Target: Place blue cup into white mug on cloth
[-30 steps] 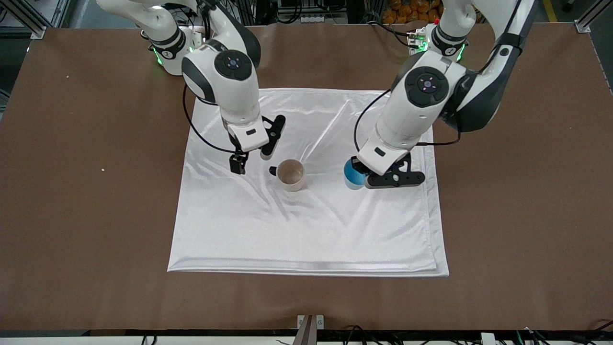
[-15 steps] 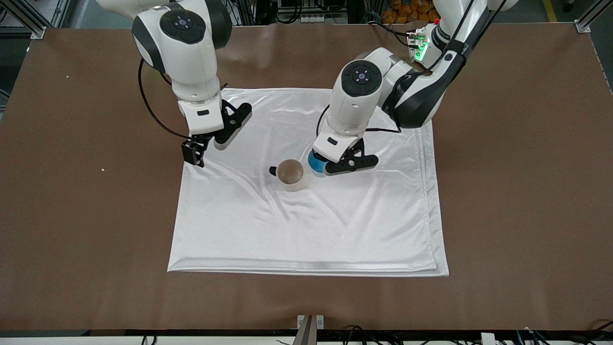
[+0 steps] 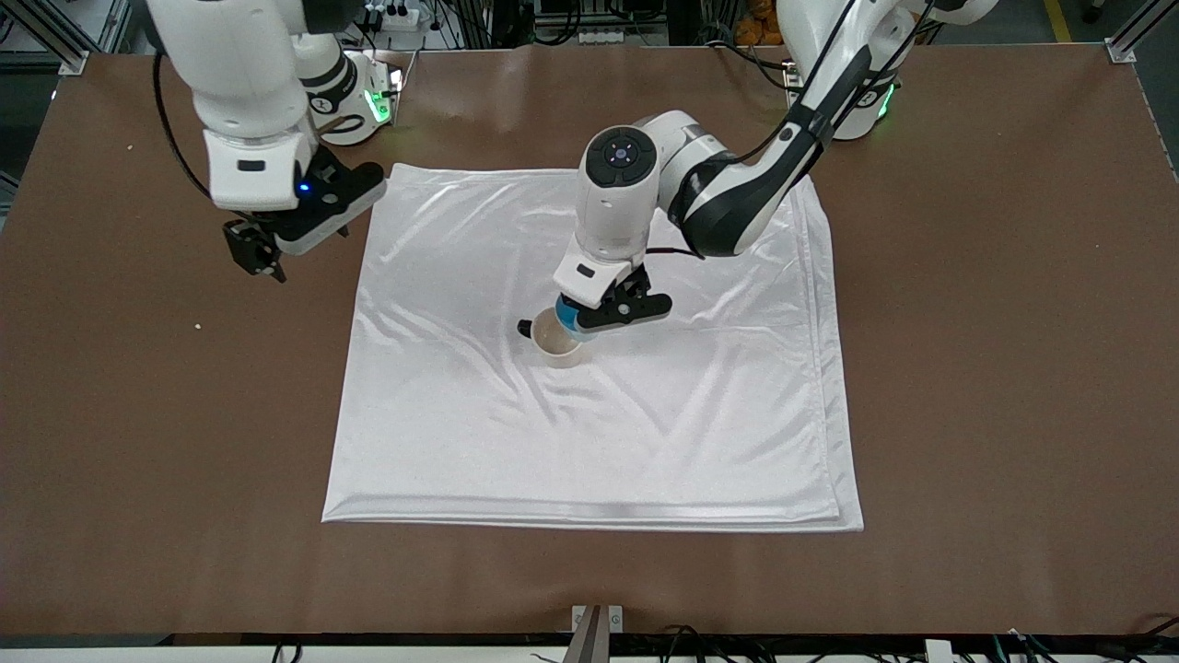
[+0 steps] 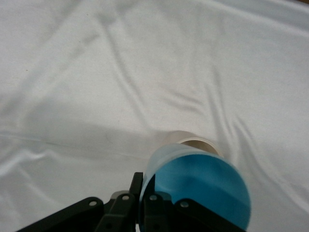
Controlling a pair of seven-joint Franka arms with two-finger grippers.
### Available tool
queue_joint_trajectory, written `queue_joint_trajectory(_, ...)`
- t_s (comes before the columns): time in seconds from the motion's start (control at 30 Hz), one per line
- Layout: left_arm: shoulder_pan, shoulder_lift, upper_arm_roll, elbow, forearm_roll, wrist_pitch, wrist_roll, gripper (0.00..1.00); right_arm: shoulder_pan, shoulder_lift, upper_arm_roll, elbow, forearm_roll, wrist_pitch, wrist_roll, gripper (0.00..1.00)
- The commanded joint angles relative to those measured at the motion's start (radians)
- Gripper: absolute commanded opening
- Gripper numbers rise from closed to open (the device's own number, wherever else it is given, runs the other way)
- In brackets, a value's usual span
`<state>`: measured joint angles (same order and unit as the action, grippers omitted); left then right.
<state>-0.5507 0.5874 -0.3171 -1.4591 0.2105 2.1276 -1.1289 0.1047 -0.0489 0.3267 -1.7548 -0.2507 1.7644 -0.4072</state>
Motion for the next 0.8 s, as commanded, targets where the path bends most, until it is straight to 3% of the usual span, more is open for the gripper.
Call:
queue_joint_trajectory(0.0, -0.054, 0.043, 0.047, 0.056, 0.032, 0.015, -0.054, 0.00, -0.077, -0.026, 0.002, 0.029, 0.059, -0.077, 0.008, 1.00)
queue_joint_trajectory(0.17, -0.101, 0.064, 0.087, 0.059, 0.030, 0.037, -0.055, 0.00, -0.138, -0.028, -0.023, 0.072, 0.146, -0.157, 0.010, 1.00)
queue_joint_trajectory(0.43, -0.112, 0.095, 0.089, 0.063, 0.032, 0.092, -0.060, 0.00, -0.175, -0.025, -0.067, 0.129, 0.148, -0.256, 0.091, 1.00)
queue_joint_trajectory(0.77, -0.123, 0.123, 0.089, 0.062, 0.032, 0.124, -0.072, 0.00, -0.234, -0.003, -0.094, 0.158, 0.174, -0.240, 0.249, 1.00)
